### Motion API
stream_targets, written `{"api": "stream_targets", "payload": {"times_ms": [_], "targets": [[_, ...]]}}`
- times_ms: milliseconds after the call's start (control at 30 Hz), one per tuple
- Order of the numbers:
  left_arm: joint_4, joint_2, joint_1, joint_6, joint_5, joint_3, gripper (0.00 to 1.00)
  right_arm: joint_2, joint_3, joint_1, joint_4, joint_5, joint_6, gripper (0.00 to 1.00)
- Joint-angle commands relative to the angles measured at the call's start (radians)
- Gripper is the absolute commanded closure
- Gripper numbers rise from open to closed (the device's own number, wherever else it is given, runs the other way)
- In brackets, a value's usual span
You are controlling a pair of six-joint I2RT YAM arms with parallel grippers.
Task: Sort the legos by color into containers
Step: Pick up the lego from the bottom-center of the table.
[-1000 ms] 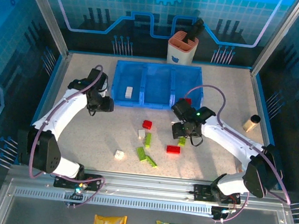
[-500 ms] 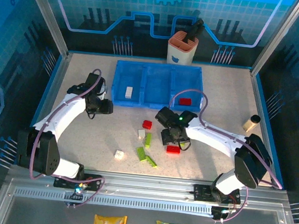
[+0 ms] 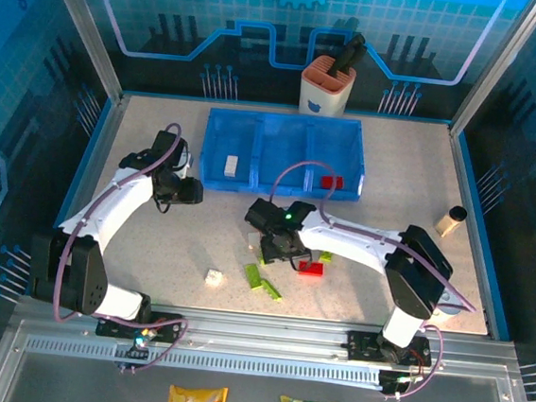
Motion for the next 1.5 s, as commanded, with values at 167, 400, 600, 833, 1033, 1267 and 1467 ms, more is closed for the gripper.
{"api": "stream_targets", "payload": {"times_ms": [167, 400, 600, 833, 1033, 1267, 1467], "targets": [[0.000, -0.005, 0.013, 0.020, 0.032, -0.009, 0.49, 0.107, 0.107, 0.042, 0.024, -0.029, 0.051, 0.34], [0.000, -0.004, 0.015, 0.020, 0.029, -0.009, 0.49, 0.155, 0.102, 0.042, 0.070, -0.056, 0.082, 0.40], [-0.002, 0.000, 0.017, 0.021, 0.025, -0.008, 0.49, 0.195, 0.085, 0.042, 0.108, -0.075, 0.102, 0.45], [-0.010, 0.006, 0.020, 0.025, 0.014, -0.006, 0.49, 0.220, 0.080, 0.042, 0.116, -0.062, 0.104, 0.50], [-0.011, 0.006, 0.021, 0.027, 0.015, -0.008, 0.49, 0.232, 0.063, 0.034, 0.127, -0.053, 0.110, 0.53], [-0.013, 0.005, 0.021, 0.030, 0.014, -0.008, 0.49, 0.228, 0.044, 0.027, 0.135, -0.048, 0.112, 0.57], [-0.015, 0.002, 0.022, 0.031, 0.012, -0.008, 0.49, 0.214, 0.031, 0.024, 0.132, -0.038, 0.112, 0.60]]}}
